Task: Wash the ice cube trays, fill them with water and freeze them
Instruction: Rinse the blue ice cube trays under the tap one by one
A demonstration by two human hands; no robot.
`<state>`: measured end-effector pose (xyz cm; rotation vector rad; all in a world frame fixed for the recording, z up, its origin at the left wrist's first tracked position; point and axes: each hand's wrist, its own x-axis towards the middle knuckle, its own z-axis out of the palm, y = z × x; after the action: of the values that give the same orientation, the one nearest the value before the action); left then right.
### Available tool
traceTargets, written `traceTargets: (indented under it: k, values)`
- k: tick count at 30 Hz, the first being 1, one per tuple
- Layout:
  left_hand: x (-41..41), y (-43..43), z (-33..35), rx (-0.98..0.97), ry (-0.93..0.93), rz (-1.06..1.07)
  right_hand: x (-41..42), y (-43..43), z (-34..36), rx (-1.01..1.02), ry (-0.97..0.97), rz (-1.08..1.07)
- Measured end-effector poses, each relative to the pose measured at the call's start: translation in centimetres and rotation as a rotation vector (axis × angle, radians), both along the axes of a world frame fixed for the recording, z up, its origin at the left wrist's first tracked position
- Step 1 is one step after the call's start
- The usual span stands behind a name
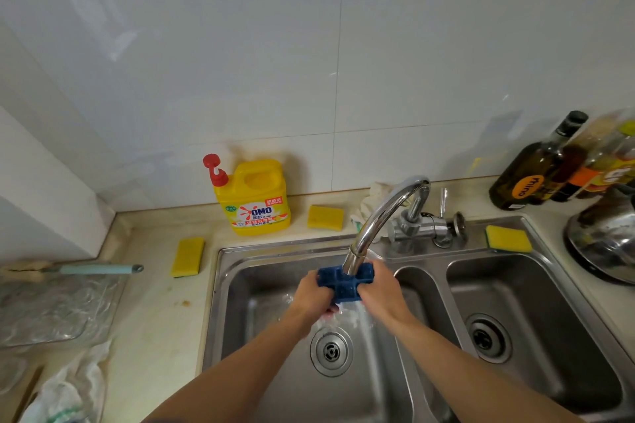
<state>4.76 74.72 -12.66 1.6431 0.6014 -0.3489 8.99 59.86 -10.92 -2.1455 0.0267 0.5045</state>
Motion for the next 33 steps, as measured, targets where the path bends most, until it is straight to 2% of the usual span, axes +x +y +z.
traceTargets:
  k: [5, 7, 13, 21, 24, 27, 29, 33]
  values:
    - [0.4, 0.0, 0.4, 0.067, -0.037, 0.068, 0.2, 0.3, 0.6, 0.174, 0.106, -0.077]
    - [0.5, -0.1, 0.7, 0.077, -0.050, 0.102, 0.2, 0.2, 0.4, 0.185, 0.138, -0.063]
    - [0.7, -0.9, 1.1, 0.134, -0.129, 0.032, 0.0, 0.3, 0.0, 0.042, 0.033, -0.042]
    - [0.1, -1.0, 0.9, 0.217, -0.099, -0.028, 0.0, 0.3, -0.1, -0.101, -0.039, 0.034]
    - [0.2, -1.1, 1.0, 0.201, -0.120, -0.022, 0.3, 0.0, -0.2, -0.039, 0.031, 0.013]
    - [0.3, -0.7, 0.9, 0.186, -0.114, 0.027, 1.0, -0.3, 0.0, 0.072, 0.204, -0.013]
    - [0.3, -0.4, 0.8, 0.242, -0.118, -0.002, 1.3, -0.3, 0.0, 0.120, 0.289, -0.055]
    - [0.1, -1.0, 1.3, 0.275, -0.169, -0.133, 1.5, -0.5, -0.5, 0.114, 0.310, -0.238]
